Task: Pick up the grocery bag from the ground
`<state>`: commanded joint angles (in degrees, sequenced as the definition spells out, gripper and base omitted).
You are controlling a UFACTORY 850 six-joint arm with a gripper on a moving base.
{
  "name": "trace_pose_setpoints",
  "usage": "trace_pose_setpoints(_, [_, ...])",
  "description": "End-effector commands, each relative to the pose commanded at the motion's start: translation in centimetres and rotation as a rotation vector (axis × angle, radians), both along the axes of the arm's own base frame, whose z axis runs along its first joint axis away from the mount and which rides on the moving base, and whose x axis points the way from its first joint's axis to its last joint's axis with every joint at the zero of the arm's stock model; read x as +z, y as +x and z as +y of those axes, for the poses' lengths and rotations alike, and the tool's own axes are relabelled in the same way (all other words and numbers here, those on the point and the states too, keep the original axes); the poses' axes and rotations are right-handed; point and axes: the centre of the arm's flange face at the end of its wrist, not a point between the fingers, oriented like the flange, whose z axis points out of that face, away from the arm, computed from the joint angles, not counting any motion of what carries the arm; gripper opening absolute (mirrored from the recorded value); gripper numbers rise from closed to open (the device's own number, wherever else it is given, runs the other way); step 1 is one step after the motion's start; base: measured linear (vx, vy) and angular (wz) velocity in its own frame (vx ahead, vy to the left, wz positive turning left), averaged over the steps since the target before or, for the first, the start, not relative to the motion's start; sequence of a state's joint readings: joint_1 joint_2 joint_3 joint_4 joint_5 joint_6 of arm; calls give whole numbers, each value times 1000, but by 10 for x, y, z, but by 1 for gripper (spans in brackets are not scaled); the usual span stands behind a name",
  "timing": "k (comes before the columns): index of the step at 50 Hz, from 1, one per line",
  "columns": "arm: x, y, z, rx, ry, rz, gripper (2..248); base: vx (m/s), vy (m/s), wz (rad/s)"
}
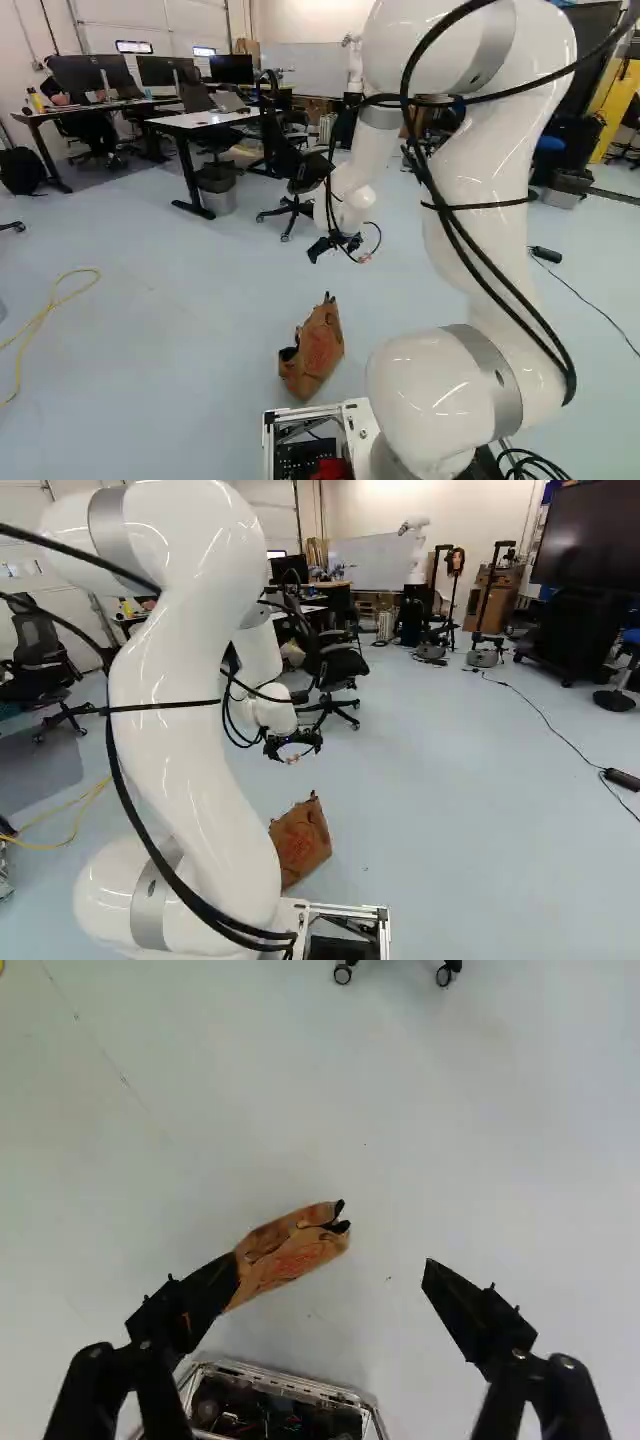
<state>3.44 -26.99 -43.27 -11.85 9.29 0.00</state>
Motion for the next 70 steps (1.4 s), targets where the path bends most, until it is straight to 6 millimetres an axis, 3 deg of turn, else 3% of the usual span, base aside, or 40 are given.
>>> trace_pose_setpoints(18, [-26, 34, 25, 45, -1, 9, 247, 0, 0, 0])
trace_pose_setpoints(34, [-49, 48, 50, 89, -4, 30, 247, 0, 0, 0])
trace_pose_setpoints(59, [-85, 56, 54, 94, -11, 78, 247, 0, 0, 0])
trace_pose_setpoints(70, [-100, 59, 55, -2, 27, 102, 247, 0, 0, 0])
